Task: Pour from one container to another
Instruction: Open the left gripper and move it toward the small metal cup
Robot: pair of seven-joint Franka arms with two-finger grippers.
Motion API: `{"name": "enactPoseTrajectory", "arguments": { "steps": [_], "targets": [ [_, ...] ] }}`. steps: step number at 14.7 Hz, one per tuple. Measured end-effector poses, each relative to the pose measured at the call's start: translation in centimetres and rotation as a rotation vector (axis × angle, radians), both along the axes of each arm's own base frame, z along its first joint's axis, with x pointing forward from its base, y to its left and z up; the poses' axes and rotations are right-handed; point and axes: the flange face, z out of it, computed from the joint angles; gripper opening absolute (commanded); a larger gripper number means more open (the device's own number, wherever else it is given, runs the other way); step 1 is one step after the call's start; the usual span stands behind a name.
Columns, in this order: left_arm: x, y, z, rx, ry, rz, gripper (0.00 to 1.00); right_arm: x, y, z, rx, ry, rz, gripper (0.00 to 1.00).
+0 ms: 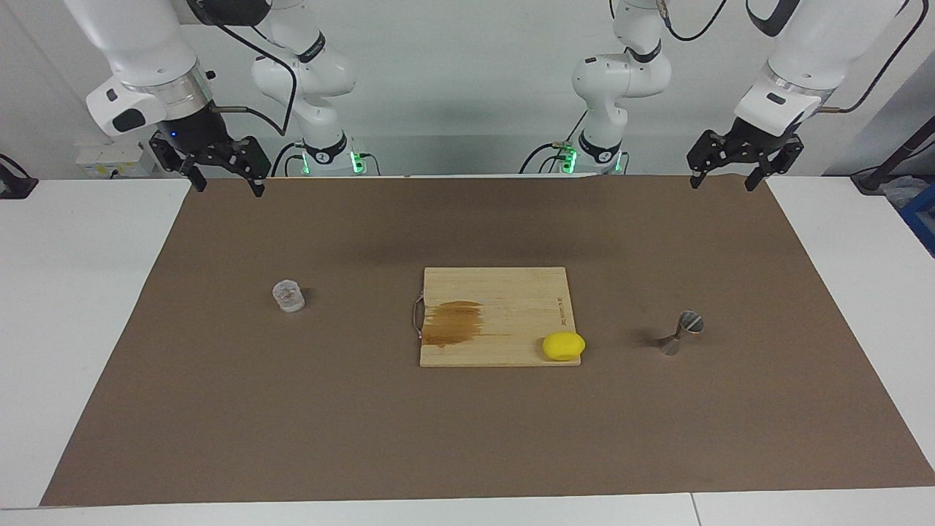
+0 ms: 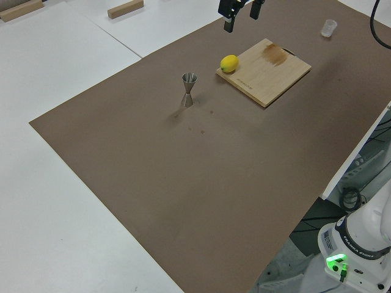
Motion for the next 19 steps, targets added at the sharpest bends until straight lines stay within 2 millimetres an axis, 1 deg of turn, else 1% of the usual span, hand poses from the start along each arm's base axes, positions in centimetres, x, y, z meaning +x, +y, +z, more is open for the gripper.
{"name": "enactPoseTrajectory", "arguments": {
  "steps": [5, 10, 13, 15, 16, 18, 19],
  "targets": [
    [0.0, 0.0, 0.0, 0.000, 0.001, 0.000, 1.00, -0.6, 0.0, 0.0, 0.000, 0.003, 0.000, 1.00],
    [0.0, 0.0, 0.0, -0.001, -0.001, 0.000, 1.00, -0.6, 0.1, 0.0, 0.000, 0.005, 0.002, 1.00],
    [0.0, -0.3, 0.3, -0.005, -0.006, -0.006, 1.00, -0.7, 0.2, 0.1, 0.000, 0.003, 0.004, 1.00],
    [-0.2, -1.2, 0.4, -0.008, -0.008, -0.022, 1.00, -0.7, 0.2, 0.1, 0.000, 0.003, 0.004, 1.00],
    [-0.3, -2.1, 0.5, -0.009, -0.011, -0.039, 1.00, -0.8, 0.2, 0.1, 0.000, 0.003, 0.004, 1.00],
    [-0.9, -4.7, 1.2, -0.009, -0.024, -0.087, 1.00, -0.8, 0.2, 0.0, 0.000, 0.004, 0.004, 1.00],
    [-1.2, -5.7, 1.5, -0.009, -0.033, -0.104, 1.00, -0.8, 0.2, 0.0, 0.000, 0.005, 0.004, 1.00]
  ]
}}
